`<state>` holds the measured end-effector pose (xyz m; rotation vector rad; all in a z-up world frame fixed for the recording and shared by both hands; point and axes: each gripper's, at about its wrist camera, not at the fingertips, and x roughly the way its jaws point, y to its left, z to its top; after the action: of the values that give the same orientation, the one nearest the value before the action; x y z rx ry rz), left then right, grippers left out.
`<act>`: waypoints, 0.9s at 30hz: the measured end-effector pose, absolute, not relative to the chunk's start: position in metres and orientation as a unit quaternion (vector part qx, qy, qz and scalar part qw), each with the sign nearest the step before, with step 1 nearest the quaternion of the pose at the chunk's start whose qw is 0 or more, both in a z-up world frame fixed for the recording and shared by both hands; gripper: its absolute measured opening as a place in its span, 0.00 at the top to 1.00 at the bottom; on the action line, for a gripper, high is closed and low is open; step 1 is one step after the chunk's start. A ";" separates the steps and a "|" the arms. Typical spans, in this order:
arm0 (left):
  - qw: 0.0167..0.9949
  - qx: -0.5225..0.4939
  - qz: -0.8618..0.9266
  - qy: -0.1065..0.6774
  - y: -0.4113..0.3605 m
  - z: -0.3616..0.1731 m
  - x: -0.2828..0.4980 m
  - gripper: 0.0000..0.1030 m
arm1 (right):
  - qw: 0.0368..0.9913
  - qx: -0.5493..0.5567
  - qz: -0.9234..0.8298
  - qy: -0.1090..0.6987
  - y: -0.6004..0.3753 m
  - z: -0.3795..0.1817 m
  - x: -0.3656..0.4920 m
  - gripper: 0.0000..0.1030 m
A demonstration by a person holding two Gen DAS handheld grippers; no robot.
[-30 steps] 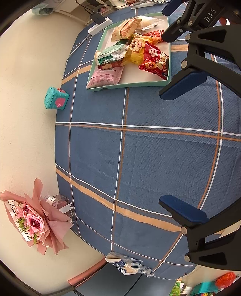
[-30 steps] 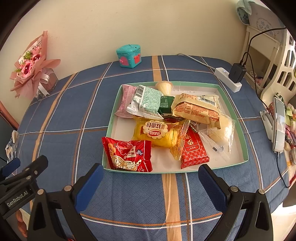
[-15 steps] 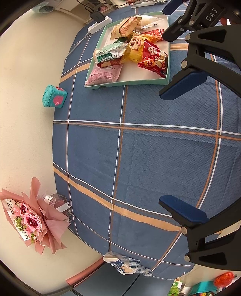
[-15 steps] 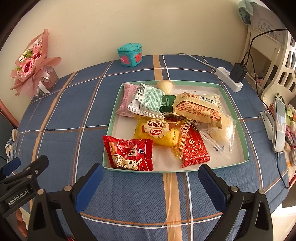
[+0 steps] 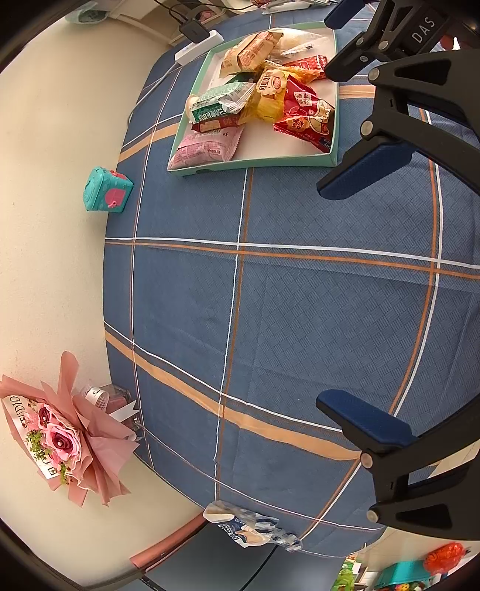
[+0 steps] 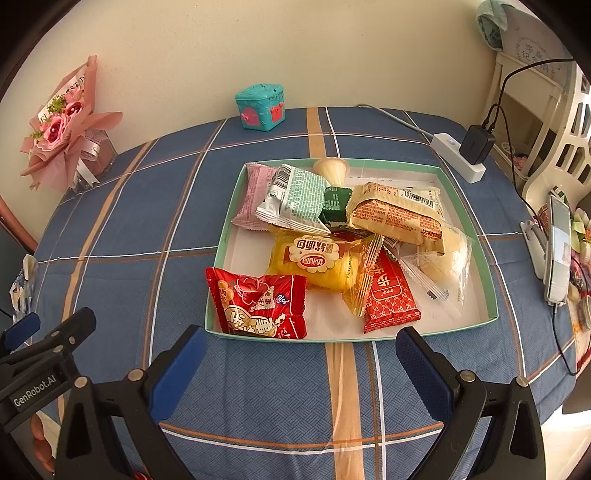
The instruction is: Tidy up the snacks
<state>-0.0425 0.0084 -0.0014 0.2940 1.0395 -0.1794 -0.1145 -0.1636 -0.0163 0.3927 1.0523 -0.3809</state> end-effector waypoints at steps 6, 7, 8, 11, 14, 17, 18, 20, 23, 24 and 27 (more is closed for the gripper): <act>0.854 0.140 -0.086 0.494 0.009 -0.001 -0.043 0.01 | 0.829 0.185 -0.180 0.496 -0.163 -0.016 -0.114 0.00; 0.854 0.140 -0.086 0.494 0.009 -0.001 -0.043 0.01 | 0.829 0.185 -0.179 0.496 -0.163 -0.016 -0.114 0.00; 0.854 0.139 -0.086 0.494 0.009 -0.001 -0.043 0.01 | 0.829 0.185 -0.179 0.496 -0.163 -0.016 -0.114 0.00; 0.854 0.139 -0.085 0.494 0.009 -0.001 -0.043 0.01 | 0.829 0.184 -0.179 0.497 -0.163 -0.016 -0.114 0.00; 0.854 0.140 -0.086 0.494 0.009 -0.001 -0.042 0.01 | 0.829 0.185 -0.180 0.497 -0.163 -0.016 -0.114 0.00; 0.854 0.140 -0.086 0.494 0.009 -0.001 -0.042 0.01 | 0.828 0.185 -0.180 0.497 -0.163 -0.017 -0.114 0.00; 0.854 0.140 -0.086 0.494 0.009 -0.001 -0.042 0.01 | 0.828 0.185 -0.180 0.497 -0.163 -0.016 -0.114 0.00; 0.854 0.140 -0.086 0.494 0.008 -0.001 -0.042 0.01 | 0.829 0.184 -0.180 0.497 -0.163 -0.016 -0.114 0.00; 0.854 0.139 -0.085 0.495 0.009 -0.002 -0.042 0.01 | 0.828 0.184 -0.179 0.498 -0.163 -0.016 -0.114 0.00; 0.853 0.139 -0.085 0.495 0.010 -0.002 -0.042 0.01 | 0.828 0.184 -0.179 0.498 -0.162 -0.017 -0.114 0.00; 0.853 0.139 -0.085 0.495 0.010 -0.002 -0.041 0.01 | 0.829 0.183 -0.178 0.498 -0.162 -0.017 -0.113 0.00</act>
<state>-0.0414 0.0103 -0.0020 0.2926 1.0418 -0.1784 -0.1134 -0.1621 -0.0168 0.3894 1.0569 -0.3785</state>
